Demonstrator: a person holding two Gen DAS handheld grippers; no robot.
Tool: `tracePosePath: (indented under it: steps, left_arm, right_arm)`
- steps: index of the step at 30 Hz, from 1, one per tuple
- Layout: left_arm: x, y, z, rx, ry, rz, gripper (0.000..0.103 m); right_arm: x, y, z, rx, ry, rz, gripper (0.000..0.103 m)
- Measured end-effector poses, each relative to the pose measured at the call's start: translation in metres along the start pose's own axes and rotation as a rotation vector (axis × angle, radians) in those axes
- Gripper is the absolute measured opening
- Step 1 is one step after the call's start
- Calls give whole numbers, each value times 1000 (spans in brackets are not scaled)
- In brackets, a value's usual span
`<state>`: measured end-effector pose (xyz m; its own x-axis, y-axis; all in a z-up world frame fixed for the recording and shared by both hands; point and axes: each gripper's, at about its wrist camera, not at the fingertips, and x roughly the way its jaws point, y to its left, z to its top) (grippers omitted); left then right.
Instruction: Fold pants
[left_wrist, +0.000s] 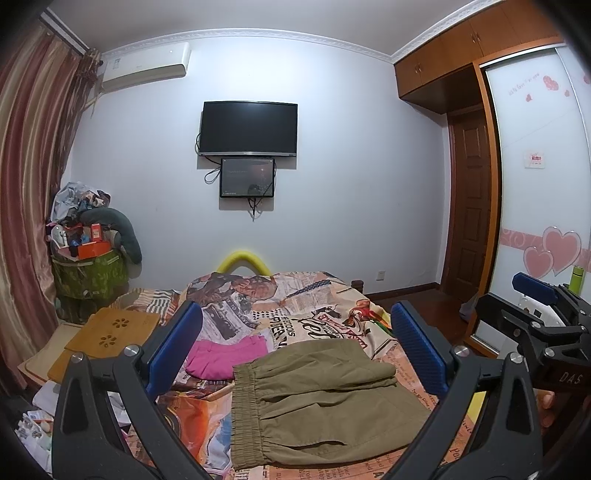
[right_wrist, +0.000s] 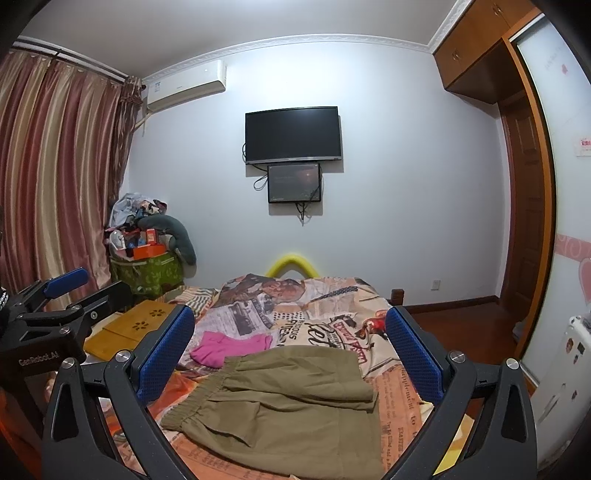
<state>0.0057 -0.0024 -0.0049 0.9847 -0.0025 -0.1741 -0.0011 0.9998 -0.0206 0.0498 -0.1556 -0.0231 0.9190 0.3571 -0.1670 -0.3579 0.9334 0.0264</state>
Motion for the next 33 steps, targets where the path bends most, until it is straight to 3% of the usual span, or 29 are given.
tracePosePath:
  steps: [33]
  left_arm:
    - [7,0,-4,-5,8,17,103]
  right_arm:
    - [1,-6,0,22,12,-7,103]
